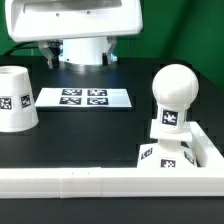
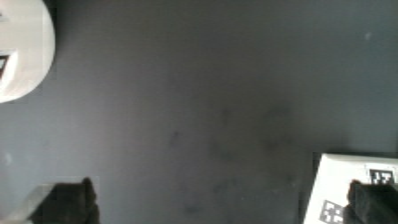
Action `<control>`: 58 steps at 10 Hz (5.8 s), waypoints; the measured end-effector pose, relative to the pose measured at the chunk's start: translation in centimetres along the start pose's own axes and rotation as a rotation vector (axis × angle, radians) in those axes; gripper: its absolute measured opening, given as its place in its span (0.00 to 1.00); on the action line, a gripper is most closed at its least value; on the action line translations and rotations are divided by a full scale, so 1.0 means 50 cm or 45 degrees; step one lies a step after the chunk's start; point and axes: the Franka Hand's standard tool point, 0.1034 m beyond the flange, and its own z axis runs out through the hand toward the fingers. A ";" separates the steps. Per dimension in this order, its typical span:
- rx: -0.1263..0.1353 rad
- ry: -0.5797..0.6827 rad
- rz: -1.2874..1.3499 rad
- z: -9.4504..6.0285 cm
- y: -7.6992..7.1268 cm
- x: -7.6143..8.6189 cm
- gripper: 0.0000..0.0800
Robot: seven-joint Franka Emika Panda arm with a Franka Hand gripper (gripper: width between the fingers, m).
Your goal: Assemble lamp
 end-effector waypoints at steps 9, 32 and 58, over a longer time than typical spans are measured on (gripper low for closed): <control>-0.003 -0.015 -0.198 -0.025 0.138 -0.085 0.87; 0.019 -0.066 -0.225 0.050 0.150 -0.090 0.06; 0.166 -0.175 0.255 -0.174 -0.314 0.236 0.06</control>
Offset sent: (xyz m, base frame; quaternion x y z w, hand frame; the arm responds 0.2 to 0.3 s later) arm -0.0689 -0.0377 0.0009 0.0036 -0.0152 -0.0728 0.9972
